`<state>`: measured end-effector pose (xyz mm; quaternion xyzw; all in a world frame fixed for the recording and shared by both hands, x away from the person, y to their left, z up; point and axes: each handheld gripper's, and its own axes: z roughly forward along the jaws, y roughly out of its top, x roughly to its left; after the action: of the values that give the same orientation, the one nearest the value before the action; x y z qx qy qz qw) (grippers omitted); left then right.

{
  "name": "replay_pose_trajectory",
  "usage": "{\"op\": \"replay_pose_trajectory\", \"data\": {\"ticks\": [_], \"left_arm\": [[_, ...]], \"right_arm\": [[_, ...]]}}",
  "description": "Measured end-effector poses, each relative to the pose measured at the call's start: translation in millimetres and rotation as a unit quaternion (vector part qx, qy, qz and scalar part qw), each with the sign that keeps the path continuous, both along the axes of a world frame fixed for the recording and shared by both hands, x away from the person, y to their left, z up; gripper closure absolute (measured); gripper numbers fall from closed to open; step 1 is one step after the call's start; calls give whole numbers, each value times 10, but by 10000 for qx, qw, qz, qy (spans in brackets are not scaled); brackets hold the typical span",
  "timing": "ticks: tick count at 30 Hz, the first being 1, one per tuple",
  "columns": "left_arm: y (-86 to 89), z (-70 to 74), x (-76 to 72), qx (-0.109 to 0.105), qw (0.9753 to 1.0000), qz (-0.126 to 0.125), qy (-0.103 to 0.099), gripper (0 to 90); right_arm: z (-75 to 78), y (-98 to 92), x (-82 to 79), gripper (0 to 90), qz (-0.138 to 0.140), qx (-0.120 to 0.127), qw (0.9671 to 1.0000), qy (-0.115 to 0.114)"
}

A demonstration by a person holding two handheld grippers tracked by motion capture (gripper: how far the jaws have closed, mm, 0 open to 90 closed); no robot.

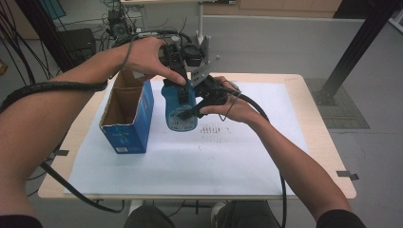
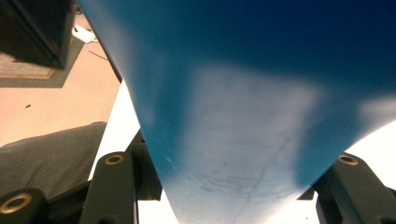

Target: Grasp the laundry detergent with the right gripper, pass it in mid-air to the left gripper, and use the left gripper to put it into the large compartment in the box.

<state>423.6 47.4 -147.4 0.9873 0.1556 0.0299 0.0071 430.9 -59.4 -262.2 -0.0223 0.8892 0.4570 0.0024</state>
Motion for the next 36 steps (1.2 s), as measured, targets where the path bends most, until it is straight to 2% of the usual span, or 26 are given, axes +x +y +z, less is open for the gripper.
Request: {"op": "replay_pose_trajectory", "data": {"ticks": [7, 15, 36], "left_arm": [[-17, 4, 2, -27, 10000, -30, -21, 49], [-34, -5, 5, -15, 10000, -30, -30, 50], [-25, 7, -5, -54, 9999, -57, -73, 52]], "right_arm": [[40, -10, -2, 440, 1, 55, 10000, -49], [30, -14, -7, 440, -27, -20, 10000, -31], [44, -9, -15, 439, -47, 32, 10000, -79]]}}
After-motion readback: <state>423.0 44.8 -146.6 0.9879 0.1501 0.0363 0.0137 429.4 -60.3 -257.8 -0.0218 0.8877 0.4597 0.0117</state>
